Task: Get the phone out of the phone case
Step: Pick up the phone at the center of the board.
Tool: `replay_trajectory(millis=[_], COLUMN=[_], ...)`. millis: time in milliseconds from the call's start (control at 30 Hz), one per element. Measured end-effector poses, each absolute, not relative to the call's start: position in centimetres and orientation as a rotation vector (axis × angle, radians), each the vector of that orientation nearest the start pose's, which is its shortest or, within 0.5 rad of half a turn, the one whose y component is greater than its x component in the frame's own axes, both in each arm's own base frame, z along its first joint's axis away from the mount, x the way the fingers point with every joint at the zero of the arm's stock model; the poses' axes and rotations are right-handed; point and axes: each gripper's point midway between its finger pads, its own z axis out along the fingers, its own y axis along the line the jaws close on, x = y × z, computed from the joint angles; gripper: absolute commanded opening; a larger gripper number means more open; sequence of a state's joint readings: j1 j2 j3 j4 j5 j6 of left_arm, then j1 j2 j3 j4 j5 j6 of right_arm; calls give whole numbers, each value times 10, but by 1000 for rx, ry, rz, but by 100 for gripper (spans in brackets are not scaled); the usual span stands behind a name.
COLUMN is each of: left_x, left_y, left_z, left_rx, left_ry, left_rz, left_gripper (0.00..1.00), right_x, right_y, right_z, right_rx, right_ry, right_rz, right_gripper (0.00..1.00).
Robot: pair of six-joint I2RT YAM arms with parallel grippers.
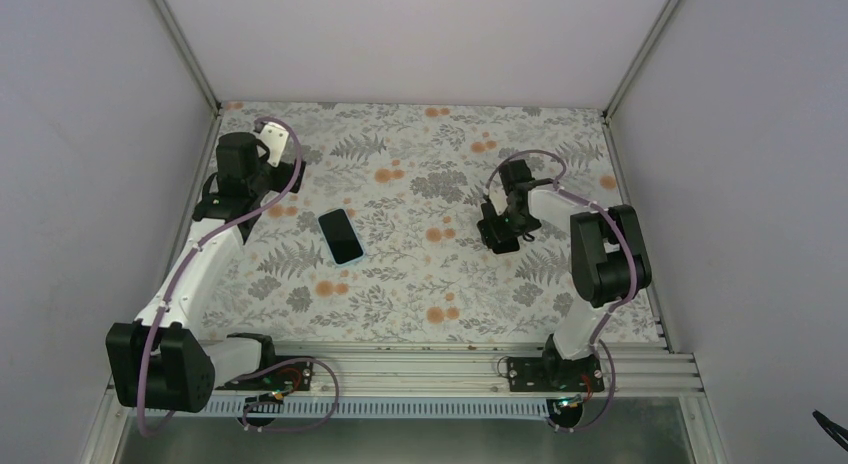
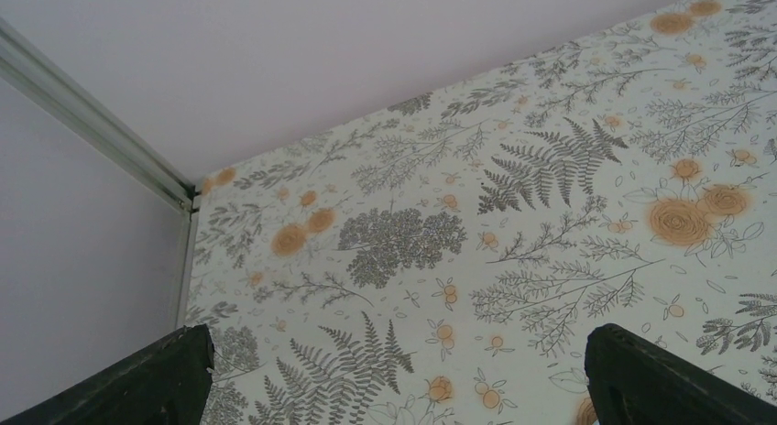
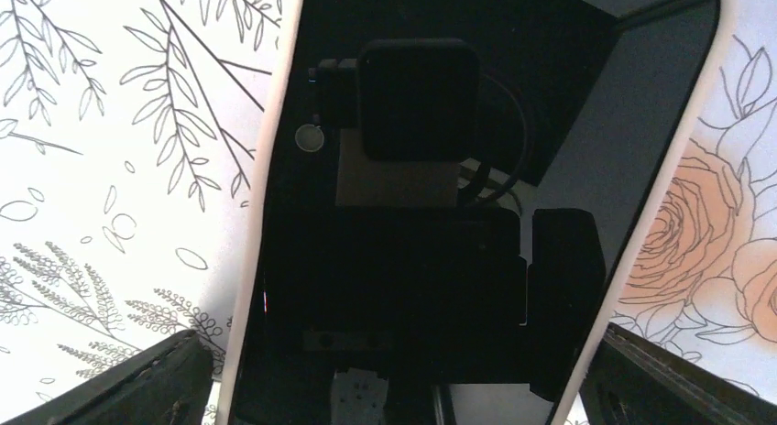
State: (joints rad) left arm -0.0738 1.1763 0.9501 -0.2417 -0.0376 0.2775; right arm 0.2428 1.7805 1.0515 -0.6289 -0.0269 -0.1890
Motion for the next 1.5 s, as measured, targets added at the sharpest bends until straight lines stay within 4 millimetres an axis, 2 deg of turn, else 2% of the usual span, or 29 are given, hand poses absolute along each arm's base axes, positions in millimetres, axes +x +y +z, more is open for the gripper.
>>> replay_trajectory(millis=[33, 200, 233, 367, 533, 633, 733, 800, 867, 1033, 1133, 1233, 1333, 1500], left_x=[389, 389, 389, 388, 392, 399, 413, 419, 418, 393, 382, 377, 378, 377], left_y=[-22, -25, -26, -38, -80, -112, -148, -171, -186, -210, -219, -227, -232, -236], left_z=[249, 249, 249, 242, 231, 238, 238, 221, 194, 120, 102, 105, 117, 130], left_rx=[334, 346, 354, 447, 713, 866, 996, 1067, 1099, 1036, 954, 891, 869, 849], left_ry=[2017, 2015, 2014, 2024, 2087, 2117, 2165, 2233, 2322, 2573, 2631, 2625, 2588, 2544], left_rz=[166, 155, 149, 101, -103, -254, -428, -571, -714, -1118, -1318, -1452, -1514, -1573], left_gripper=[100, 100, 100, 100, 100, 100, 100, 100, 100, 100, 100, 100, 100, 100], right_x=[339, 342, 343, 345, 342, 334, 324, 319, 317, 326, 334, 340, 343, 344], right_y=[88, 88, 88, 88, 98, 120, 149, 169, 186, 226, 247, 264, 279, 299], right_z=[13, 13, 14, 17, 19, 22, 26, 32, 41, 84, 112, 134, 144, 135], right_rx=[-631, -629, -632, -655, -749, -880, -1023, -1103, -1156, -1204, -1206, -1215, -1229, -1273], right_ry=[2858, 2849, 2842, 2826, 2777, 2727, 2659, 2608, 2545, 2367, 2263, 2192, 2153, 2144], right_rz=[41, 34, 31, 23, -24, -47, -47, -44, -40, -36, -27, -29, -36, -43], right_gripper=[95, 59, 56, 55, 51, 44, 43, 44, 44, 45, 45, 45, 46, 46])
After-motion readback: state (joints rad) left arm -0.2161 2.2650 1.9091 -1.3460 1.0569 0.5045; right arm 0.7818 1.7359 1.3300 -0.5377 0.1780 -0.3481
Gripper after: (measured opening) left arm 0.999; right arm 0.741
